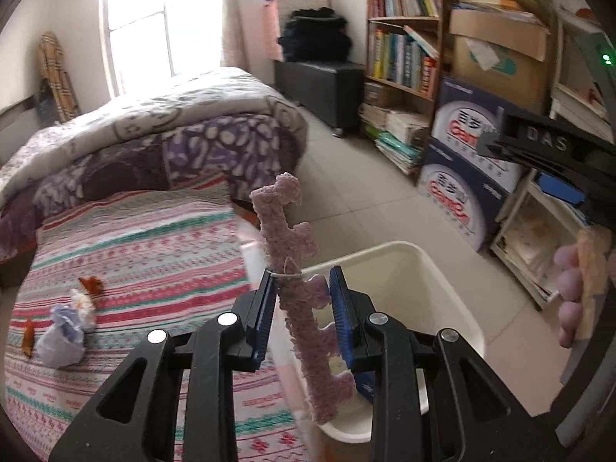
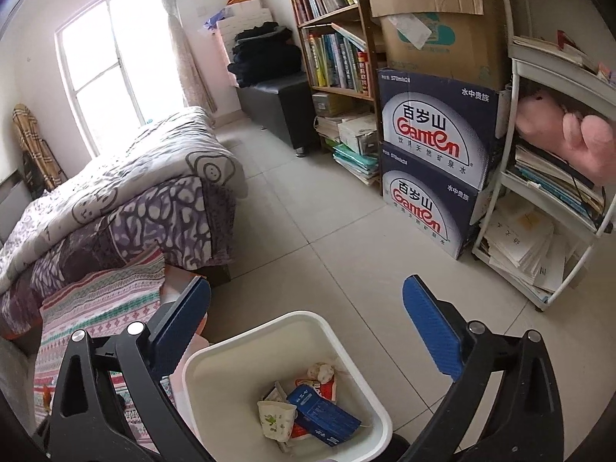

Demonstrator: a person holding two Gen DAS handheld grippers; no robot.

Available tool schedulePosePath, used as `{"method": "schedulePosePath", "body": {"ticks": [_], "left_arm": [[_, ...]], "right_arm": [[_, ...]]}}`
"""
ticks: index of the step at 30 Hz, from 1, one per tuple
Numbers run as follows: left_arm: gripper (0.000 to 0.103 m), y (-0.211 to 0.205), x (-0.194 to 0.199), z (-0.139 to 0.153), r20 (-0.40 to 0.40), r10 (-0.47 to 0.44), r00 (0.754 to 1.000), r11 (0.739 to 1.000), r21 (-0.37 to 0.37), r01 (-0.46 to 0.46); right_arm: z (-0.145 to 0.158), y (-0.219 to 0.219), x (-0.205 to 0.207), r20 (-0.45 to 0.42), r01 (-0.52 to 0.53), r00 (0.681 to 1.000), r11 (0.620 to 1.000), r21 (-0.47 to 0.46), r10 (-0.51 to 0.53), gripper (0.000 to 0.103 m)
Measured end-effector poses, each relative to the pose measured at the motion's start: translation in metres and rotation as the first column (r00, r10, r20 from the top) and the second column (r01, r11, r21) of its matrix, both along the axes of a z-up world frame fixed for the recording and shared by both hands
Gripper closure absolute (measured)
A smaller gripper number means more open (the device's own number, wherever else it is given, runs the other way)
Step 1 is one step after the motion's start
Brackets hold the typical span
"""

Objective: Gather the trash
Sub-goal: 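Carry the tissue and strip over the white bin and open both tools, then grasp the crumpled white plastic bag with the left tool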

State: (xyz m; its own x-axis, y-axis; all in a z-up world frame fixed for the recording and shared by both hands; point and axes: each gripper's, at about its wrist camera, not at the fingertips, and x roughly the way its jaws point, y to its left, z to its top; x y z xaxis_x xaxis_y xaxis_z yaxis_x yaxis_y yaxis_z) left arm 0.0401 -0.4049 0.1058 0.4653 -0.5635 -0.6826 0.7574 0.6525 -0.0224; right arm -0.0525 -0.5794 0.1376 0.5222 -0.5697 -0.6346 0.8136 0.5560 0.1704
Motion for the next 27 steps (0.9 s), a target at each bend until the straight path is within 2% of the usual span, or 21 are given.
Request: {"method": "schedulePosePath", "body": {"ticks": [1,2,5,7,18,24,27], "left_arm": [[0.056,-0.002,-0.001,0.000,-0.023,-0.023,0.999,1.000,-0.009,0.023],[0.052,-0.002,-0.002,0.000,-0.036,-0.034,0.999,0.999,-0.018,0.034],[0.046,-0.004,-0.005,0.001,-0.046,-0.059,0.997,0.998,-0.032,0.057],[0.038,-0.004,-0.005,0.002,-0.043,-0.059,0.997,0.998,-0.031,0.058],[0.026,0.021,0.016,-0.003,-0.026,0.015,1.000,0.999,0.035,-0.014],[0.022,0.049,0.048,-0.010,0.011,0.109,0.994,0.984,0.139,-0.110],[0.021,0.067,0.072,-0.017,0.034,0.149,0.988,0.961,0.228,-0.153]], "right_arm": [[0.000,-0.001,-0.001,0.004,0.004,1.000,1.000,0.000,-0.004,0.007],[0.001,-0.001,-0.001,0.006,0.007,1.000,1.000,0.000,-0.007,0.007],[0.001,-0.003,-0.002,0.017,0.012,1.000,1.000,0.011,-0.012,0.007],[0.002,-0.003,-0.001,0.022,0.012,1.000,1.000,0.020,-0.013,0.007],[0.000,0.017,0.021,0.028,-0.049,0.998,0.997,0.059,0.047,0.007],[-0.005,0.042,0.049,-0.006,-0.133,0.991,0.989,0.070,0.134,0.007],[-0.009,0.056,0.064,-0.026,-0.179,0.983,0.980,0.081,0.182,0.007]]}}
